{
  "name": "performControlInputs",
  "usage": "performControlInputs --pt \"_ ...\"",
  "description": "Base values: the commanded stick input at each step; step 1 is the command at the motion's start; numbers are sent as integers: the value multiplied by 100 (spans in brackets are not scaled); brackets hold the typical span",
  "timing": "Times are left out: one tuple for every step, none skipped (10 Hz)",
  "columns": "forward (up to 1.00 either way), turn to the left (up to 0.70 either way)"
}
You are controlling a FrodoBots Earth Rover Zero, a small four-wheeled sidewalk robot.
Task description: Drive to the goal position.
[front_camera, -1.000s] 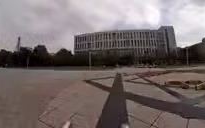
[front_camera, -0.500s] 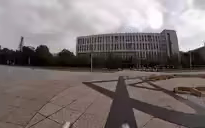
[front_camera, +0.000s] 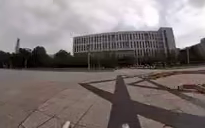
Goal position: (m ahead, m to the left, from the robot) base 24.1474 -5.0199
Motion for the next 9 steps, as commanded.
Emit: performControlInputs --pt "70 -5" --pt "70 -5" --pt "70 0" --pt "70 0" --pt "70 -2" --pt "70 -4" --pt "70 0" --pt "70 0" --pt "70 0"
